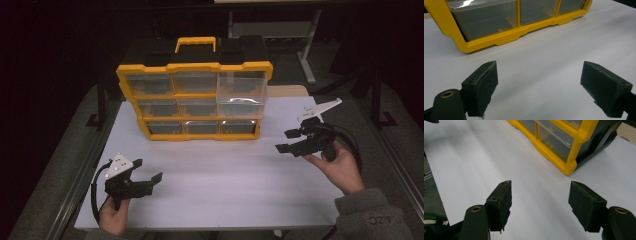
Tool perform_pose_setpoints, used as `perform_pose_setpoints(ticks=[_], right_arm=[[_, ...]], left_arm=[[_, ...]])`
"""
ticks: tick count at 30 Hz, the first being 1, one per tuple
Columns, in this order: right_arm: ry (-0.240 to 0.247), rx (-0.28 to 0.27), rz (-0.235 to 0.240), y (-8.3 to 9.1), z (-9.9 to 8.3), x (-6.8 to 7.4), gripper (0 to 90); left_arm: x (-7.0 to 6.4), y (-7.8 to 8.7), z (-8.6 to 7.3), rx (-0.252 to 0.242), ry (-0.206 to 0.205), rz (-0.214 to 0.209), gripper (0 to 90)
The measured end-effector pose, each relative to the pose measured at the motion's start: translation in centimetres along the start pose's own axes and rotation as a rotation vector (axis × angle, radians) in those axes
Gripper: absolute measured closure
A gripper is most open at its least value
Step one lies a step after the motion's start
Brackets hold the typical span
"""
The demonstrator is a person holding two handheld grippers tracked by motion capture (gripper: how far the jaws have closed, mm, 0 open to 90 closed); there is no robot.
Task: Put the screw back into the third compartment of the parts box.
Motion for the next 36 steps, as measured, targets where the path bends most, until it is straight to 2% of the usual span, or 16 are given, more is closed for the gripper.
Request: perform_pose_setpoints(ticks=[9, 13, 22, 26, 27, 29, 30, 34, 35, 36], right_arm=[[-0.036, 0.014, 0.006, -1.3, -1.6, 0.1, 32.1], [-0.028, 0.014, 0.009, -1.8, -2.2, 0.3, 31.8], [-0.048, 0.029, 0.015, -2.9, -3.3, 0.9, 30.1], [-0.051, 0.026, 0.010, -3.3, -3.7, 1.1, 29.5], [-0.039, 0.025, 0.007, -3.4, -3.8, 1.1, 29.2], [-0.052, 0.029, 0.008, -3.6, -3.9, 1.3, 28.6], [-0.039, 0.028, 0.003, -3.7, -4.0, 1.2, 28.4], [-0.051, 0.025, 0.004, -4.0, -4.2, 1.6, 27.2], [-0.039, 0.024, 0.000, -4.1, -4.3, 1.6, 26.5], [-0.049, 0.023, -0.005, -4.1, -4.3, 1.7, 25.7]], left_arm=[[0.0, 0.1, 0.0, 0.005, -0.004, 0.001, 13.7], [0.0, 0.0, 0.0, 0.000, 0.000, 0.000, 13.7], [-0.1, 0.0, 0.0, 0.007, -0.003, -0.002, 13.7], [0.0, 0.0, 0.0, 0.005, -0.004, -0.002, 13.7], [0.0, 0.0, 0.0, 0.005, -0.004, -0.002, 13.7], [0.0, 0.0, 0.0, 0.003, -0.003, -0.002, 13.7], [0.0, 0.0, 0.0, 0.003, -0.003, -0.002, 13.7], [0.0, 0.0, -0.1, 0.005, -0.005, -0.002, 13.7], [0.0, 0.0, 0.0, 0.004, -0.004, -0.001, 13.7], [0.0, 0.0, 0.0, 0.003, -0.002, -0.001, 13.7]])
Point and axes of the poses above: each handheld gripper's, and its own axes: y roughly backward along the jaws, z roughly out of its top, x roughly to its left, the point moved 7 cm from there along -y, roughly forward along the jaws, and after that the axes turned 8 degrees about -z, right-handed, at the moved point
